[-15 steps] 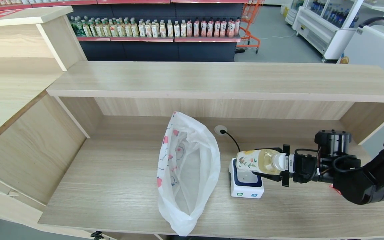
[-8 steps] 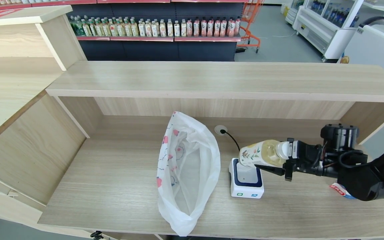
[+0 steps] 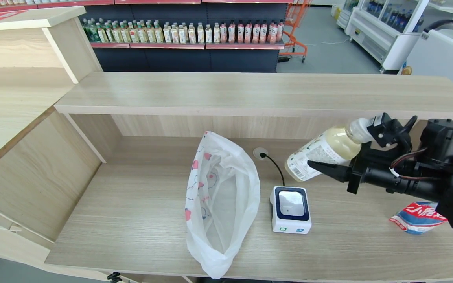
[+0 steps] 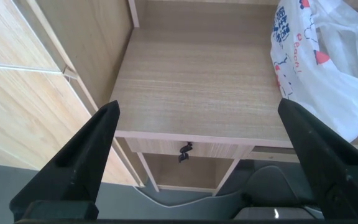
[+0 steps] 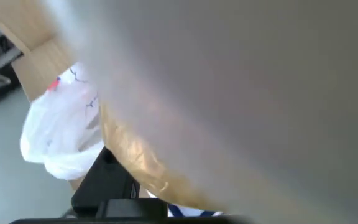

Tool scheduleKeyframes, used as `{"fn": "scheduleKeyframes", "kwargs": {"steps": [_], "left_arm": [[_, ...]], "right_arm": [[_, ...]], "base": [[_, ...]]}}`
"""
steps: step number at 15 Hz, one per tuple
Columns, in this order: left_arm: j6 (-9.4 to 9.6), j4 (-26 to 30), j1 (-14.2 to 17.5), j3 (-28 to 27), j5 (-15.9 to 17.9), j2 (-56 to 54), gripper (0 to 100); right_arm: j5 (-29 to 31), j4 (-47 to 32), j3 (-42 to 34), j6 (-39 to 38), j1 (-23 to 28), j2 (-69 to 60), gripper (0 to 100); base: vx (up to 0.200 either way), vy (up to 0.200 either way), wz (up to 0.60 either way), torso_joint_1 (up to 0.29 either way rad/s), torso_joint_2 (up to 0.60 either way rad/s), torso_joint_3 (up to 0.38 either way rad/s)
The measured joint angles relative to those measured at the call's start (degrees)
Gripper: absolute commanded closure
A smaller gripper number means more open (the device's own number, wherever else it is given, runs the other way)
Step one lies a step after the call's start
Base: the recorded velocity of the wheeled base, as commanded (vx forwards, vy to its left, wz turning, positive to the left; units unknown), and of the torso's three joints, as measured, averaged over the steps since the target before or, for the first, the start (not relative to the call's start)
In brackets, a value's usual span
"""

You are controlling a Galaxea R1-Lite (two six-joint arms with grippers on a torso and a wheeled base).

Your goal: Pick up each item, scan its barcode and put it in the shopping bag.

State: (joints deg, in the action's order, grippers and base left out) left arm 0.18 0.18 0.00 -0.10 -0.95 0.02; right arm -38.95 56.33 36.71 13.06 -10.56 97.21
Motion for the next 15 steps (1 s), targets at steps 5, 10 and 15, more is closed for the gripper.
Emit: {"fn": "scheduleKeyframes", "kwargs": {"steps": [5,10,15], "left_arm": [[0.00,0.00,0.00,0.00,0.00,0.00,0],[0.00,0.00,0.00,0.00,0.00,0.00,0],[-0.07,-0.02,0.00,0.00,0.00,0.00,0]], "right_arm": [[8.30,-6.35,-0.18,-16.58,-4.13,-2.72,100],[8.37,-6.47,-0.88,-20.16,-6.69,-3.24,100],[8.81,-7.12,-3.17,-24.82,-10.30,-3.28,100]], "base": [[0.000,0.000,0.00,0.000,0.00,0.000],[0.000,0.000,0.00,0.000,0.00,0.000],[0.000,0.120,0.00,-0.004,0.00,0.001]]}}
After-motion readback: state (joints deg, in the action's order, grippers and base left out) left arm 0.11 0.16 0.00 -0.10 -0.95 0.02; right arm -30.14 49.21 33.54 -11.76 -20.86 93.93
